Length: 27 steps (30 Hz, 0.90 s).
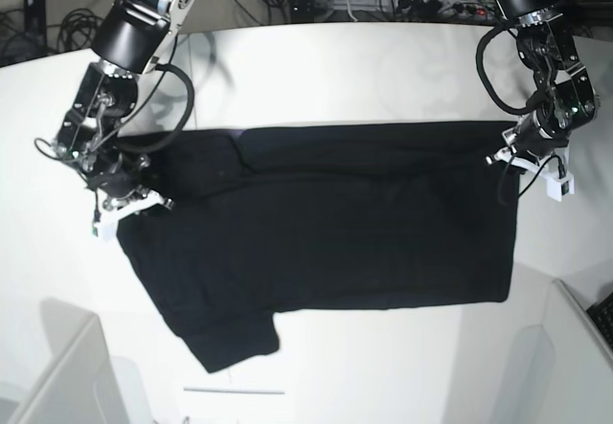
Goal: Fold the T-shirt properly
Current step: 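Lift the shirt by the shoulders and drag it toward the robot, then release and regrasp the shoulder edges with both grippers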
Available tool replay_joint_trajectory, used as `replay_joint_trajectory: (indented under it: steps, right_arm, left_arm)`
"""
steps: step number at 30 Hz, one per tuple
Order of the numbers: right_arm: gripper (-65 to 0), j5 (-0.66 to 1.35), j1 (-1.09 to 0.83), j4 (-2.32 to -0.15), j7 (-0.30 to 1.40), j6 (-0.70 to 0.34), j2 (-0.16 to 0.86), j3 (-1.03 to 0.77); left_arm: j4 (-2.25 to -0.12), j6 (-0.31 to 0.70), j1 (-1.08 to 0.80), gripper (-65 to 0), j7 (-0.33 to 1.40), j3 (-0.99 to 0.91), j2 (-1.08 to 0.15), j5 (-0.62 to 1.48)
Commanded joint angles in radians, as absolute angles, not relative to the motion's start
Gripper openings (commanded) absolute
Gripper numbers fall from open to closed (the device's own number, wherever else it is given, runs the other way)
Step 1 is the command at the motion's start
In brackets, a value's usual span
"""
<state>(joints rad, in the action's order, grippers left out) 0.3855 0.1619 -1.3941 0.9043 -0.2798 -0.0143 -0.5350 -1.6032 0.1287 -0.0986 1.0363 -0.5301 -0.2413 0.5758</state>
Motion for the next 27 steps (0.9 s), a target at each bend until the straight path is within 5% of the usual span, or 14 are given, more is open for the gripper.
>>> replay_joint_trajectory:
  steps: [1, 4, 6, 12, 15, 22, 27]
  right_arm:
    - [-61.7, 0.400, 0.182, -1.415, 0.881, -0.283, -0.005, -0.536]
    - [-43.4, 0.400, 0.182, -1.415, 0.881, -0.283, -0.005, -0.538]
    - [-37.7, 0.401, 0.182, -1.417, 0.881, -0.283, -0.005, -0.538]
    - [-38.4, 0.401, 0.171, -1.446, 0.839, -0.265, -0.010, -0.575]
    - [-37.7, 0.403, 0.147, -1.509, 0.797, -0.173, -0.012, -0.599]
    - [-36.8, 0.407, 0.035, -1.716, 0.769, -0.051, -0.013, -0.607]
    - [-29.4, 0.409, -0.070, -1.863, 0.774, -0.036, -0.082, -0.650]
  left_arm:
    - [-1.618, 0.130, -0.087, -65.0, 1.018, -0.535, -0.259, 0.581]
    - [-1.618, 0.130, -0.087, -65.0, 1.017, -0.536, -0.259, 0.581]
    - [-1.618, 0.130, -0.087, -65.0, 1.017, -0.539, -0.259, 0.581]
    - [-1.627, 0.133, -0.087, -26.0, 1.012, -0.545, -0.259, 0.582]
    - [-1.630, 0.134, -0.094, -13.5, 0.958, -0.572, -0.254, 0.588]
    - [-1.705, 0.148, -0.160, -10.9, 0.854, -0.667, -0.248, 0.631]
    - [-1.765, 0.331, -0.288, -11.0, 0.851, -0.803, -0.245, 0.848]
